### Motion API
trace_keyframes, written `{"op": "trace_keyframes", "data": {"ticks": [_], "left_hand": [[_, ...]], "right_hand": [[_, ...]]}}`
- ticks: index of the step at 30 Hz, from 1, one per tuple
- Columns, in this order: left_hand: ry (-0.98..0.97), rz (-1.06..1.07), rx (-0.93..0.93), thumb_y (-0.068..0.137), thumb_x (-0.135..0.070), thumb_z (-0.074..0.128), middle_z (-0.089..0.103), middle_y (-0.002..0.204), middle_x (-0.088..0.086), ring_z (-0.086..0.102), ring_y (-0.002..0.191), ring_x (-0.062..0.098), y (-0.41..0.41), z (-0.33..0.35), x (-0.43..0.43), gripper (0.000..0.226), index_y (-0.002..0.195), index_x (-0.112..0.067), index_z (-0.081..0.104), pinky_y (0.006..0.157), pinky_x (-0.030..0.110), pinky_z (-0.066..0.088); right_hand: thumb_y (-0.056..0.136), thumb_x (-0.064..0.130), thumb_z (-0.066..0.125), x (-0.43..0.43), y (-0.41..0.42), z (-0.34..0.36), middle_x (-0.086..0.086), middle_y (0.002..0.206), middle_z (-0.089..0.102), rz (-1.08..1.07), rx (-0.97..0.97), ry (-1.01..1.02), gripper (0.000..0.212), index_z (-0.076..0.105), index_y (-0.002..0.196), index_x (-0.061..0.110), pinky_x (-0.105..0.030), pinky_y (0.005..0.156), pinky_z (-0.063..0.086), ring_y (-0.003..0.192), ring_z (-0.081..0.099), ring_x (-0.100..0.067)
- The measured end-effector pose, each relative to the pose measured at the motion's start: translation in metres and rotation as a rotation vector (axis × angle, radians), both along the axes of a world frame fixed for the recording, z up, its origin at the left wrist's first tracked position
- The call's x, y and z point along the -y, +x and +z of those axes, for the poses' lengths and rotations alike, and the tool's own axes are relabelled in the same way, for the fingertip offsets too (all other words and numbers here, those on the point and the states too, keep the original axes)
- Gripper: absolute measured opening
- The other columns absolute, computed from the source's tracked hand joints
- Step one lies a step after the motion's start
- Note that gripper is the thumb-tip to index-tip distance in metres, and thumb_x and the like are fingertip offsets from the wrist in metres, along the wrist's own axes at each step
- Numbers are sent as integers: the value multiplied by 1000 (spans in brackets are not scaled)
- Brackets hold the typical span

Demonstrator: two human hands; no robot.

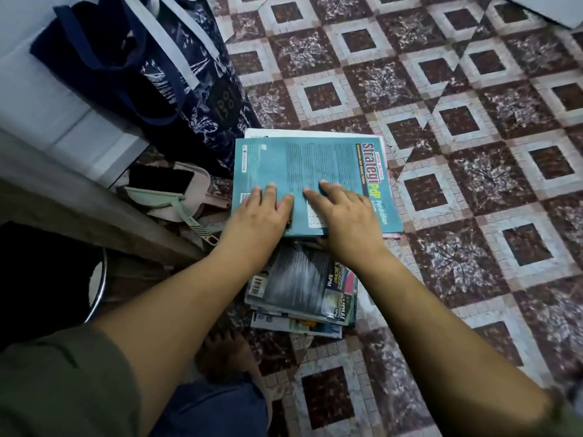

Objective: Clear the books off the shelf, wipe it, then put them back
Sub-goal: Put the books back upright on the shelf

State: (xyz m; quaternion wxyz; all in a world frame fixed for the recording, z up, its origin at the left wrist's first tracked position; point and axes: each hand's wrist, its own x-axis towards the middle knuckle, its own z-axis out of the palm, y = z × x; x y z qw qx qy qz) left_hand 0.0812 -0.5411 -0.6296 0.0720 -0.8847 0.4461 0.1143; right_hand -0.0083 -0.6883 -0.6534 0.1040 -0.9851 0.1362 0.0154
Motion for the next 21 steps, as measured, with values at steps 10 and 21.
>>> {"op": "trace_keyframes", "data": {"ticks": [10,21], "left_hand": [[3,237,-187,85,-7,56,56,128,5,54,113,30,33,32,23,58,132,-41,51,83,34,46],[57,181,-71,86,-9,54,58,125,2,56,113,27,33,42,28,51,132,-33,53,83,35,47]], "right_hand": [[76,53,74,31,30,53,5,123,63,37,-288,126,64,53,134,39,-30,91,44,112,57,-20],[89,22,64,31,26,46,-6,103,69,28,-212,-18,42,60,128,36,-32,75,47,94,64,-29]]}}
